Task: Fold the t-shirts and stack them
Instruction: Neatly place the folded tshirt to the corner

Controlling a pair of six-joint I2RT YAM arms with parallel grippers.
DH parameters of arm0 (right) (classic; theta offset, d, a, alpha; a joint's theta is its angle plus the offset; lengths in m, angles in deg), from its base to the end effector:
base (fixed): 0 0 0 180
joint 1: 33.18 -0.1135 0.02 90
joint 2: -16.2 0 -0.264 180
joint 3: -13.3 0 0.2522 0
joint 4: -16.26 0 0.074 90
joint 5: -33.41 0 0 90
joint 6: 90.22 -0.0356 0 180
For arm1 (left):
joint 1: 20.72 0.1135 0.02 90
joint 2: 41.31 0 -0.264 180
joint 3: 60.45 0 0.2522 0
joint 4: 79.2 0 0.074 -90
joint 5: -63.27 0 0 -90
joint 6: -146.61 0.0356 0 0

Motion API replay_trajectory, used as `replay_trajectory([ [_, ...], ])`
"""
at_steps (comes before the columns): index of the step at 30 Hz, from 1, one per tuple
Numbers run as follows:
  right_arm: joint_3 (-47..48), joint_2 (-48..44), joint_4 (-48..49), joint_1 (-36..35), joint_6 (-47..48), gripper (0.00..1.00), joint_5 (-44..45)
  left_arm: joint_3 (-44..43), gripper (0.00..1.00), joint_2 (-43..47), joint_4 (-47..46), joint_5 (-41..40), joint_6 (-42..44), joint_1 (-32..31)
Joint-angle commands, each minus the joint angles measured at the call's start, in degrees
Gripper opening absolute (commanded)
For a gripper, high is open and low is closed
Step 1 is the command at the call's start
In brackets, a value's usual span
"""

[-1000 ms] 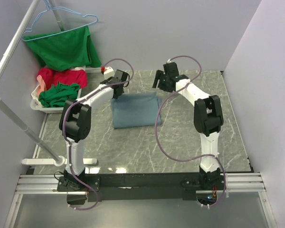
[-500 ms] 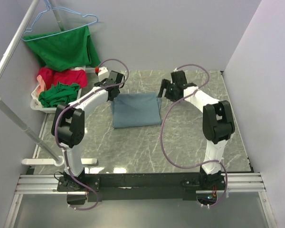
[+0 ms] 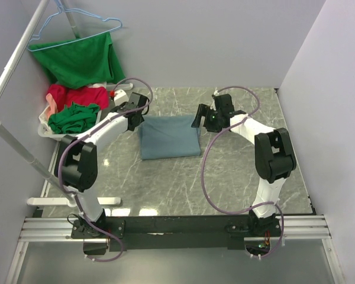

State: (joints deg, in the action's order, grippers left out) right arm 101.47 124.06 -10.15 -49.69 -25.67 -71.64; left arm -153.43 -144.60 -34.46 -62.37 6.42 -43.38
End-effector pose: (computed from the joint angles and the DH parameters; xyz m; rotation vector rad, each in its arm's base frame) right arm 0.3939 0.1264 0.2017 0.0606 2.4405 0.6524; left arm 0.3658 -0.1303 0.2409 -0.7712 2.1726 0.1645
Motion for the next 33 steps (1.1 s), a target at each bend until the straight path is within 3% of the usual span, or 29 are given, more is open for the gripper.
replay_trajectory([
  [1,-0.58,0.16,3.33,-0.27,0.14,0.92,-2.97,1.00,0.63,5.02,1.36,0.57,-1.75,0.68],
  [22,-0.41,7.81,4.82,-1.33,-1.62,0.90,-6.31,6.53,0.65,15.30,3.82,3.21,-3.77,3.67],
  [33,1.96,12.38,5.00,-3.88,-2.85,0.72,-10.17,7.76,0.66,17.41,3.74,3.73,-3.16,4.99],
])
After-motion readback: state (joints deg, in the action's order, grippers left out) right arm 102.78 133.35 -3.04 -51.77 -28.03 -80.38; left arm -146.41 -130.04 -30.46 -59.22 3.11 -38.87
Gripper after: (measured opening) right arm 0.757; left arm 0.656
